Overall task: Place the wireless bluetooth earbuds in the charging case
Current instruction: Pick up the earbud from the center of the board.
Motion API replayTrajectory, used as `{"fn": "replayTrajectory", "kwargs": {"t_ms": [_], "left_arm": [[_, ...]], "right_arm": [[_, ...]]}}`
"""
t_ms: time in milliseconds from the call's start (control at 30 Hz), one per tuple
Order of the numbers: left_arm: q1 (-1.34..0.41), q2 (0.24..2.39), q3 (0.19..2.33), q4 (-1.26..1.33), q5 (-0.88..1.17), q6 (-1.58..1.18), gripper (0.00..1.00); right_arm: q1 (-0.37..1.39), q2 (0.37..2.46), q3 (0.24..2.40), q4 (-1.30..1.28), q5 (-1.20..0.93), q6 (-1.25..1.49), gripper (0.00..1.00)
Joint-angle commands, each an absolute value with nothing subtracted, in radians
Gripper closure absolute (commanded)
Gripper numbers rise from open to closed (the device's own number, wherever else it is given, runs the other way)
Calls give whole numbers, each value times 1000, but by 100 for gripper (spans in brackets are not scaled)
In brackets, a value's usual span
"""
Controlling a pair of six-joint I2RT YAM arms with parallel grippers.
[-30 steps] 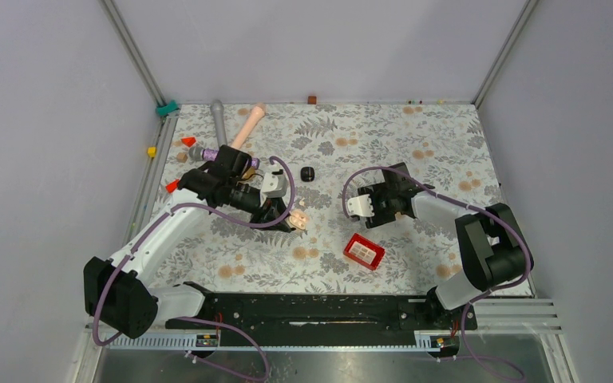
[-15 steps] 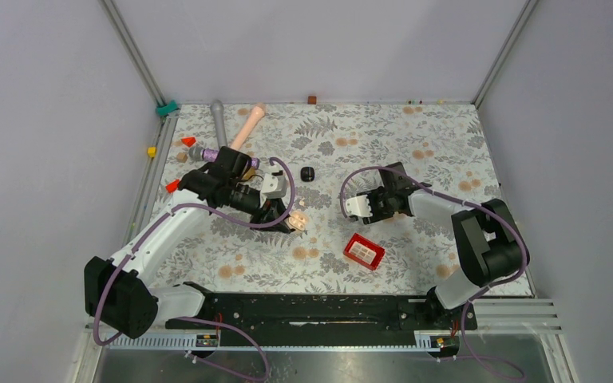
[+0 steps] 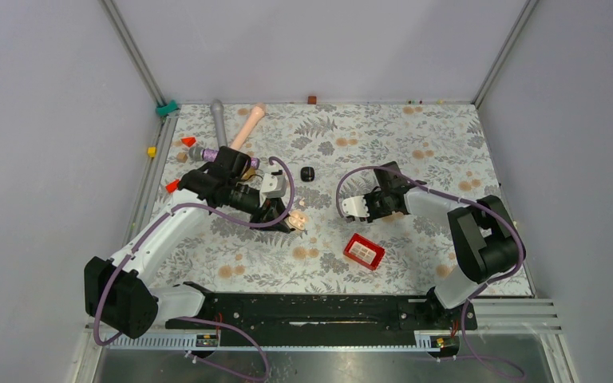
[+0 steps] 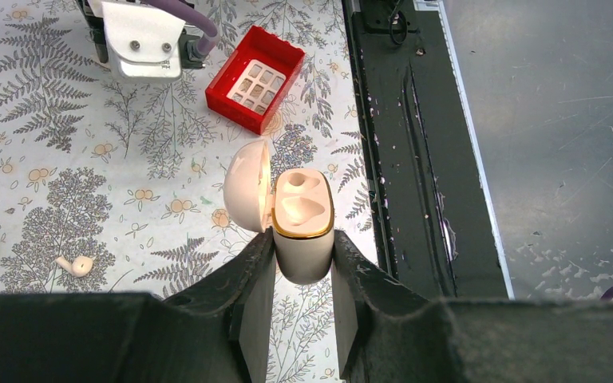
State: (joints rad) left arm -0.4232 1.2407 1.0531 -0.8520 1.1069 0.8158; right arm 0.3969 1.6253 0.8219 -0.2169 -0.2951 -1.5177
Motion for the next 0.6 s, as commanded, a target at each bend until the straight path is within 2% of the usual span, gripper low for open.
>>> {"fn": "replayTrajectory", "kwargs": {"t_ms": [0, 133, 333, 567], "left_arm": [[-417, 1221, 1052, -823, 1161, 836, 100], [-417, 1223, 1052, -823, 1162, 837, 100], [-417, 1224, 1054, -822, 1165, 835, 100], [-417, 1231, 1054, -823, 1169, 834, 100]], "right_arm": [[410, 1645, 830, -261, -260, -1494, 72], [409, 1642, 848, -286, -243, -1473, 78], [409, 1592, 845, -288, -288, -1425, 79], [408, 1467, 926, -366, -444, -1230, 81]]}}
